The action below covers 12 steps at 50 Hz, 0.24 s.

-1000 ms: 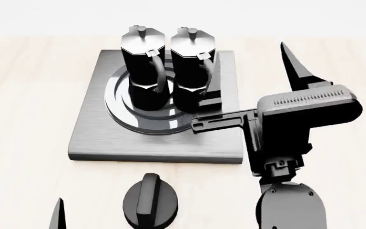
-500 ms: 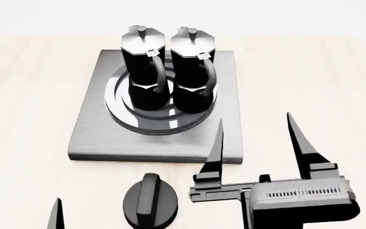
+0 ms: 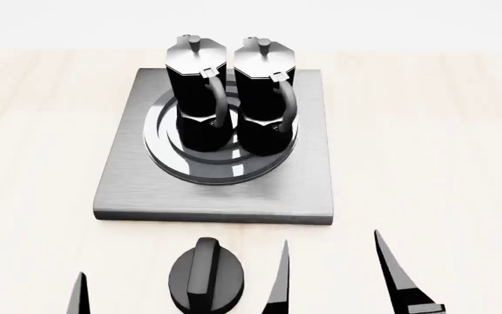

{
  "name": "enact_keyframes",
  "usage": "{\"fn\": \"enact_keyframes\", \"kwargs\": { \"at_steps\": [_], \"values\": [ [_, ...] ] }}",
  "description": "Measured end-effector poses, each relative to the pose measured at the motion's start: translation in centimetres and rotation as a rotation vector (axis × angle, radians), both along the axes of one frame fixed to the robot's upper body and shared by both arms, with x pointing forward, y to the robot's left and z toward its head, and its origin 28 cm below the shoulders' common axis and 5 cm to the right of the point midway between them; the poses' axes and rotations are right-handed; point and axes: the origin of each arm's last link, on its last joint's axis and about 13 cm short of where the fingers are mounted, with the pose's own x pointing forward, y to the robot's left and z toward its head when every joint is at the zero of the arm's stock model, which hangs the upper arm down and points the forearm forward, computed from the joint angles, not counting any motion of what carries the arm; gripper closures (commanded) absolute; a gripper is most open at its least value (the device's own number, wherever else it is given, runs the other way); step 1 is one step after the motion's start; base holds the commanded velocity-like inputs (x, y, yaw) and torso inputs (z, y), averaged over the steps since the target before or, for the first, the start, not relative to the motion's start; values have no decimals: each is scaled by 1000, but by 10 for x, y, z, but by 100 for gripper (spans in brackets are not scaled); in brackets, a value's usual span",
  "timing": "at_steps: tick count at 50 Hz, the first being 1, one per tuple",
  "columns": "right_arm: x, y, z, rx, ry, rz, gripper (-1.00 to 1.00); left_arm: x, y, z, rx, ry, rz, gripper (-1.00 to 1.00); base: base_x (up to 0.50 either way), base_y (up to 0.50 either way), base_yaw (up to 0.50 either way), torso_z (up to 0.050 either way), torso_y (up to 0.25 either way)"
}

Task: Put both moka pots on the stove.

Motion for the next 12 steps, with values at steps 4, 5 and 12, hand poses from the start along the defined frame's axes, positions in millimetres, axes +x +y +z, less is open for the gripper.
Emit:
{"fn": "enact_keyframes", "kwargs": {
  "at_steps": [4,5,12],
  "values": [
    [-5,1,-4,0,10,10,-100,0,0,0,1,1,-1,-100,0,0,0,0,0],
    [-6,2,-5,-1,11,13,-100,0,0,0,1,1,-1,-100,0,0,0,0,0],
    [-11,4,-8,-3,15,31,-100,0,-1,0,1,2,-3,-100,0,0,0,0,0]
  ]
}}
